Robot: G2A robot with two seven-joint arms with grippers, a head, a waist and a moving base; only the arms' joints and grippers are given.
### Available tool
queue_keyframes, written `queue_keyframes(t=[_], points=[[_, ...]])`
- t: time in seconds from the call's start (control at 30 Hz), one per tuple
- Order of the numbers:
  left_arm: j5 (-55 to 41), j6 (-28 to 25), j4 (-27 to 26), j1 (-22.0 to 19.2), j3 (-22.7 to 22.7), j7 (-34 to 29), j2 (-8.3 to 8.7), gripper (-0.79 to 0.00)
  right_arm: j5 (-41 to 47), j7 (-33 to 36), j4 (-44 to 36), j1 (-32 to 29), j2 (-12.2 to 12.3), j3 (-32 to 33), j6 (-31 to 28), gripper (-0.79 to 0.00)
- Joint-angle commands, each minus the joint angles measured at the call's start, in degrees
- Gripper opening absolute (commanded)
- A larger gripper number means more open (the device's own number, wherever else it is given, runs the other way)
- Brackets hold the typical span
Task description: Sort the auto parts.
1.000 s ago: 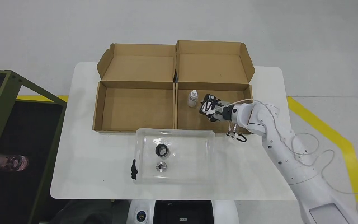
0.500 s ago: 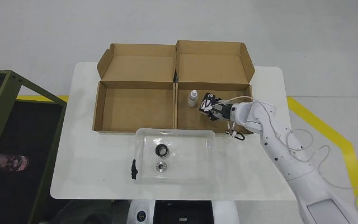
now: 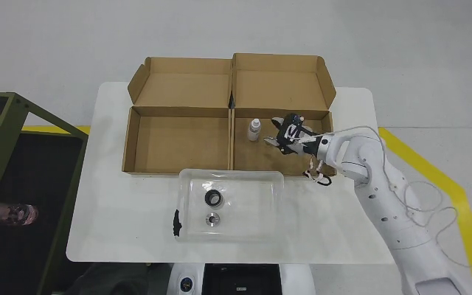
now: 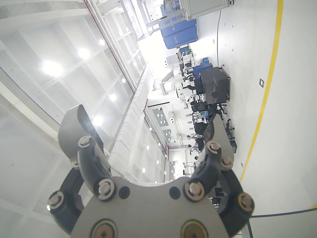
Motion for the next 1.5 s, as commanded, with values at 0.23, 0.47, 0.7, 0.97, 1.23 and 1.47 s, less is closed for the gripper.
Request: queue_keyframes(t=[0.23, 0.47, 0.7, 0.97, 1.23, 1.47], points=[[0.0, 0.0, 0.0, 0.0, 0.0, 0.0, 0.0, 0.0, 0.59, 0.41, -11.37, -6.57, 0.57, -0.38, -0.16, -0.431], [0.0, 0.0, 0.0, 0.0, 0.0, 0.0, 0.0, 0.0, -0.65, -0.07, -15.29, -8.22, 0.02, -5.15, 1.53, -0.446], [0.0, 0.0, 0.0, 0.0, 0.0, 0.0, 0.0, 0.0, -3.24, 0.5, -16.94, -7.94, -0.87, -11.77, 1.13, -0.443], [0.0, 0.0, 0.0, 0.0, 0.0, 0.0, 0.0, 0.0, -6.32, 1.08, -15.73, -6.87, -1.93, -17.18, 2.55, -0.446], [0.0, 0.0, 0.0, 0.0, 0.0, 0.0, 0.0, 0.0, -8.79, 0.94, -14.13, -6.54, -2.56, -19.98, 3.33, -0.403], [0.0, 0.0, 0.0, 0.0, 0.0, 0.0, 0.0, 0.0, -11.12, 0.97, -12.25, -5.69, -3.11, -21.88, 3.69, -0.339]])
